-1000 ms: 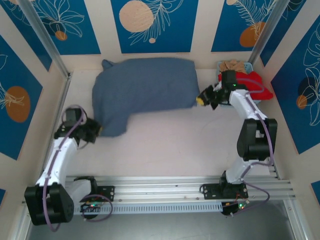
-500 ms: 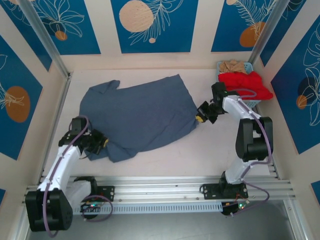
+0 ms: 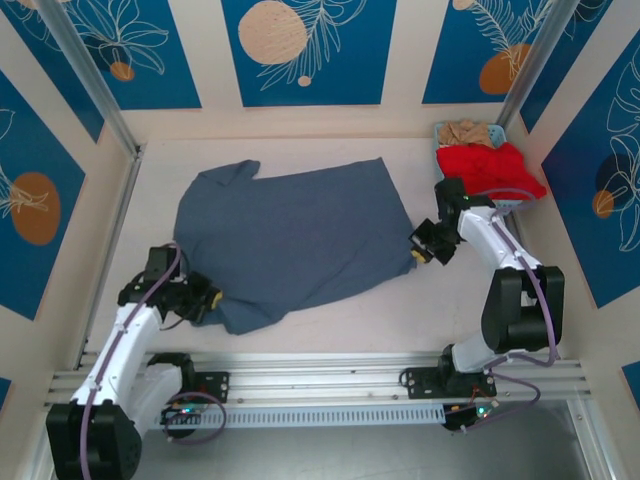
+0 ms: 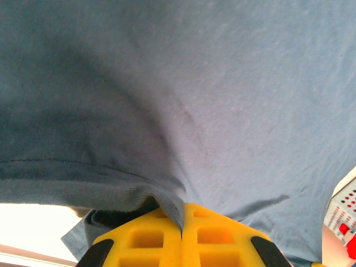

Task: Fold and stack the t-shirts

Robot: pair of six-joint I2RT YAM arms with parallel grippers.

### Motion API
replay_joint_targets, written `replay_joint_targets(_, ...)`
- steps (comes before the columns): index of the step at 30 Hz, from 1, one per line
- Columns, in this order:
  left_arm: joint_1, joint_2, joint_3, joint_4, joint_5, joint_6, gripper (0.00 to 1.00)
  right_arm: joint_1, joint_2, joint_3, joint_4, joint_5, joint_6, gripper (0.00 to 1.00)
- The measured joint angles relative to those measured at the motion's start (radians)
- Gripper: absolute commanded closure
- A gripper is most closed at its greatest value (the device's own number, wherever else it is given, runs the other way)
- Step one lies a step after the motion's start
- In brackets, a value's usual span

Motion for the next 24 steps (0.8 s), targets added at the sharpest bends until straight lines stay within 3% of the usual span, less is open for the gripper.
replay_joint_targets(13, -0.074, 0.041, -0.021, -0.034, -0.057, -0.017, 1.0, 0.0, 0.001, -0.098, -0.027, 0.082, 0.004, 1.0)
replay_joint_targets(15, -0.075, 0.033, -0.009, -0.065, -0.087, -0.016, 1.0, 0.0, 0.001, -0.098, -0.038, 0.105, 0.004, 0.94)
replay_joint_targets(21, -0.078, 0.011, 0.002, -0.103, -0.138, -0.016, 1.0, 0.011, -0.012, -0.1, -0.061, 0.17, 0.027, 0.61)
replay_joint_targets(24, -0.079, 0.016, 0.023, -0.114, -0.16, -0.016, 1.0, 0.038, -0.063, -0.1, -0.072, 0.213, 0.028, 0.54)
